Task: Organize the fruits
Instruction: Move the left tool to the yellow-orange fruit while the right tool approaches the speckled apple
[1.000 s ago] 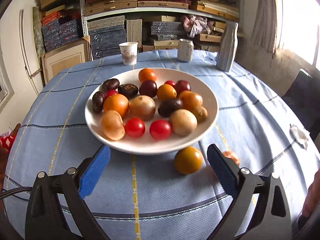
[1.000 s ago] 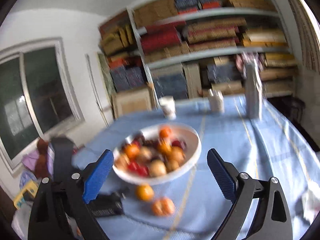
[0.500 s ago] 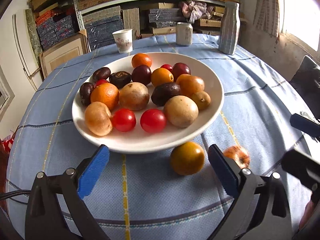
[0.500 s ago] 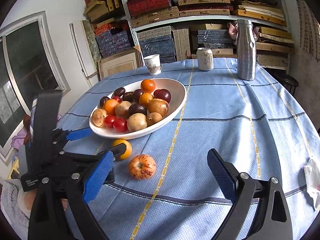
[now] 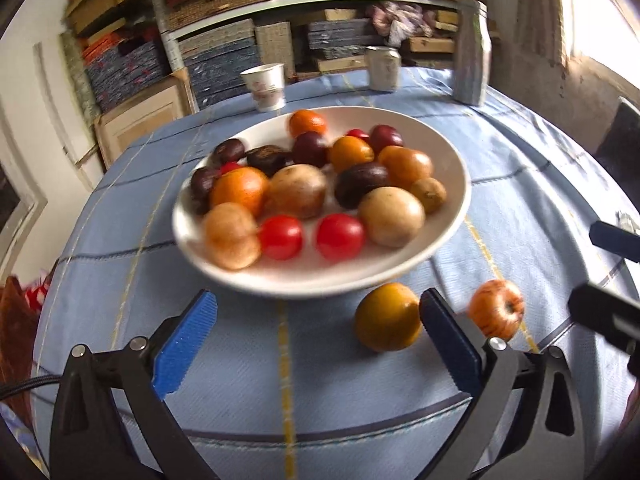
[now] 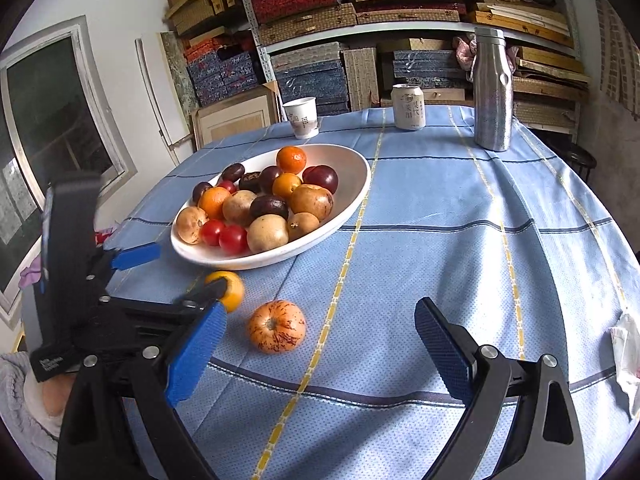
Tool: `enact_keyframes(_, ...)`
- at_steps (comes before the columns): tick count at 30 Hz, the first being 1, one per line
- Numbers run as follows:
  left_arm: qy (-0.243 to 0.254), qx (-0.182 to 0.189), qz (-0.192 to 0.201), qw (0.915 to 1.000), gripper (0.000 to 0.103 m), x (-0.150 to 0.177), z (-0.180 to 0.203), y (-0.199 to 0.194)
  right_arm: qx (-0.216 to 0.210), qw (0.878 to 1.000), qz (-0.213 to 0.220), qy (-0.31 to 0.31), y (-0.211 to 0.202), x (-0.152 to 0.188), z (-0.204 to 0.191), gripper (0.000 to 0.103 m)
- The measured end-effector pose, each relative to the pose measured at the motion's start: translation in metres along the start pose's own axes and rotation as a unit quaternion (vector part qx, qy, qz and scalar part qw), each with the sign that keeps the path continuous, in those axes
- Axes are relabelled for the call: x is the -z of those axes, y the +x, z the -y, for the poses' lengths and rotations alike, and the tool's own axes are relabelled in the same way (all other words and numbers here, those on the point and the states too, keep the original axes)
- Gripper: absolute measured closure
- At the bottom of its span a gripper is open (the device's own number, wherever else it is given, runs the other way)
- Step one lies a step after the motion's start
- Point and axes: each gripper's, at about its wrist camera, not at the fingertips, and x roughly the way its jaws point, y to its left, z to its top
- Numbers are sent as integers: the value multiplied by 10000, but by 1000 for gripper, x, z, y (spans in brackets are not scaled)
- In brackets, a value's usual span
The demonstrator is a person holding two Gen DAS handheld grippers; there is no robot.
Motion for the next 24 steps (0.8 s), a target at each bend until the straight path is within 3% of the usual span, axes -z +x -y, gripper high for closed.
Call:
enact_keyframes(4, -325, -236, 44, 9992, 4, 16, -29, -15, -39, 9999, 23, 119, -2, -1, 4, 7)
enact_keyframes(8, -640, 11, 19, 9979, 4, 33, -45, -25, -90, 9999, 43, 74, -3, 0, 1, 7)
enact_keyframes(17, 115, 188, 27, 9998, 4, 35, -11, -28, -124, 9998, 33, -141, -3, 4, -4, 7)
enact_keyframes(24, 38, 374, -149, 9992, 4, 35, -12, -20, -102, 9989, -107, -452, 4, 9, -16, 7)
